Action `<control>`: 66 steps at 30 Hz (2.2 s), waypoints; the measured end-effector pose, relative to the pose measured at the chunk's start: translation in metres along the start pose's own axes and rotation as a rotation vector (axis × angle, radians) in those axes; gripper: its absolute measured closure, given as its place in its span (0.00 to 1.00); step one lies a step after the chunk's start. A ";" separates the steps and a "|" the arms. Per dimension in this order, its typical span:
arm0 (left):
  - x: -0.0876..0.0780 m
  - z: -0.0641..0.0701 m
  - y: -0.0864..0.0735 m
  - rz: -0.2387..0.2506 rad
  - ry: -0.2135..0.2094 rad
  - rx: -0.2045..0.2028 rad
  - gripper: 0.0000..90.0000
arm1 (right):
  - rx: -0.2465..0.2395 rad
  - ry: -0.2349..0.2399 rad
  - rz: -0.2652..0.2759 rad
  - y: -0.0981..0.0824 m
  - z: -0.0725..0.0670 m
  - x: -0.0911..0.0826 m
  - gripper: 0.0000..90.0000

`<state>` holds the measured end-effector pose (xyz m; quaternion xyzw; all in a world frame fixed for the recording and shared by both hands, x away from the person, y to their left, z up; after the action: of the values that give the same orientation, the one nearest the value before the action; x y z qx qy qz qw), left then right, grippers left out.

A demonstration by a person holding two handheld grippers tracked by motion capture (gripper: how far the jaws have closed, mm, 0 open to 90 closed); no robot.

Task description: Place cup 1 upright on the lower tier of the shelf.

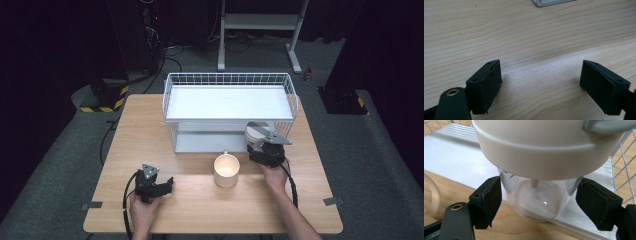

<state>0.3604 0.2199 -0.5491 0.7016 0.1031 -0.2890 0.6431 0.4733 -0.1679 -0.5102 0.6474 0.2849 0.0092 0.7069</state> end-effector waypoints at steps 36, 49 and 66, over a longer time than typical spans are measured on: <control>0.000 0.001 0.000 0.001 -0.001 -0.001 0.20 | 0.070 -0.085 -0.052 0.004 0.004 0.028 0.57; 0.000 0.001 0.000 0.000 -0.002 -0.001 0.20 | 0.067 -0.097 -0.057 0.009 0.004 0.039 0.68; 0.000 0.001 0.000 0.001 -0.005 -0.001 0.21 | 0.097 -0.084 -0.081 0.003 0.004 0.047 0.70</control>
<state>0.3599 0.2189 -0.5490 0.7005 0.1012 -0.2904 0.6439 0.5158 -0.1533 -0.5261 0.6685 0.2811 -0.0604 0.6859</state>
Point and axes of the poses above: each handheld gripper's, and its own axes: x roughly forward along the jaws, y roughly out of its top, z roughly to its right, the point moved 3 cm from there along x, roughly forward along the jaws, and after that the axes turned 10 degrees about z, right-handed, at the moved point
